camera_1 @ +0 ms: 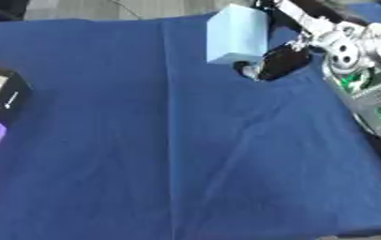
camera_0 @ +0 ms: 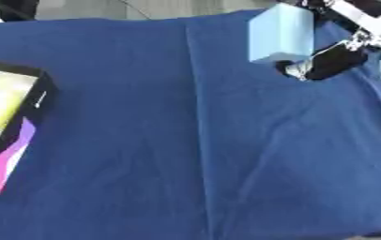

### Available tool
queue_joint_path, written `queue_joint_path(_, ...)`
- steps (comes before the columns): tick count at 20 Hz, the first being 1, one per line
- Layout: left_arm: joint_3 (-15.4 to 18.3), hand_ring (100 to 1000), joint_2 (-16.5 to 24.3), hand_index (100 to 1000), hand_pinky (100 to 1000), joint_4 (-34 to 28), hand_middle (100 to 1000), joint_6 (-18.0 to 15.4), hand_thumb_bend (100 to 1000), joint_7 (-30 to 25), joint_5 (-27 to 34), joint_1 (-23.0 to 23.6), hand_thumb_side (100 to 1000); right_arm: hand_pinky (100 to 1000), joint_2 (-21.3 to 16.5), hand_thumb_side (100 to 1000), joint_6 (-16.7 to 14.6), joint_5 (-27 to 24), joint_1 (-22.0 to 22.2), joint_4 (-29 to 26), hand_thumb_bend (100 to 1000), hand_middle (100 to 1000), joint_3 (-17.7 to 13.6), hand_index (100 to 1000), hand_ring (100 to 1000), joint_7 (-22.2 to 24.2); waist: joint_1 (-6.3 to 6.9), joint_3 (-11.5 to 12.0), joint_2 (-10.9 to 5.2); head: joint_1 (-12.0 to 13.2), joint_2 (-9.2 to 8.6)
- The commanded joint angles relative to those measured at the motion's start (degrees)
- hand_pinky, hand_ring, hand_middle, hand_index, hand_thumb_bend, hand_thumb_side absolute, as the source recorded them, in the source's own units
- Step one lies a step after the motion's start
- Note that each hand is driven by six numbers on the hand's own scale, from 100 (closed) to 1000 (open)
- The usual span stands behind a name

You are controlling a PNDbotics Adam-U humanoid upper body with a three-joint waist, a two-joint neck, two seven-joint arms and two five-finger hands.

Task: Pick up the objects with one hand, pass them to the other hand, and then place them into the box on the other side of the table.

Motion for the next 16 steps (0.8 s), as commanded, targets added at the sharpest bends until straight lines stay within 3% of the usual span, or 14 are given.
queue_joint_path(1,-1.38,760,5.23,842,718,-1.01,685,4.98,238,-3.5,0.34,-2.4,872,740,4.47,100,0.43,3.64,-1.23,-1.15,100,436,2.26,530,541,-3.74,0.14,0.12,-1.88,0.78,-0.29)
queue_joint_path(6,-5.9,772,9.32,853,742,-1.01,695,12.6,288,-10.82,0.76,-8.93,864,712,11.65,100,-0.45,9.31,-2.36,1.09,100,440,6.33,534,519,-10.24,0.63,0.26,-2.51,0.09,-0.02)
queue_joint_path(8,-7.79,783,9.83,859,752,-1.01,705,15.1,308,-14.92,-0.14,-11.75,853,702,13.84,100,-0.49,9.89,-2.5,2.81,100,439,7.52,534,505,-13.82,0.77,0.28,-2.72,-0.27,-0.04)
queue_joint_path(10,-9.76,800,10.33,862,771,-1.01,716,16.5,325,-19.67,-2.35,-14.35,788,695,15.64,100,-0.29,8.46,-2.36,4.41,100,436,8.65,531,492,-17.32,0.88,0.18,-2.88,-0.55,-0.03)
queue_joint_path(11,-10.47,820,10.47,865,798,-1.01,734,16.33,346,-22.23,-4.34,-15.36,707,694,16.25,100,-0.25,7.19,-2.3,5.1,100,433,9.12,528,485,-18.9,0.93,0.15,-2.93,-0.65,-0.03)
queue_joint_path(16,-13.5,839,10.76,879,832,-1.01,756,5.94,483,-40.25,-22.17,-20.17,563,698,19.06,100,-1.48,0.98,-2.15,7.31,100,431,11.57,527,479,-24.53,1.27,-0.1,-3.15,-1.64,-0.08)
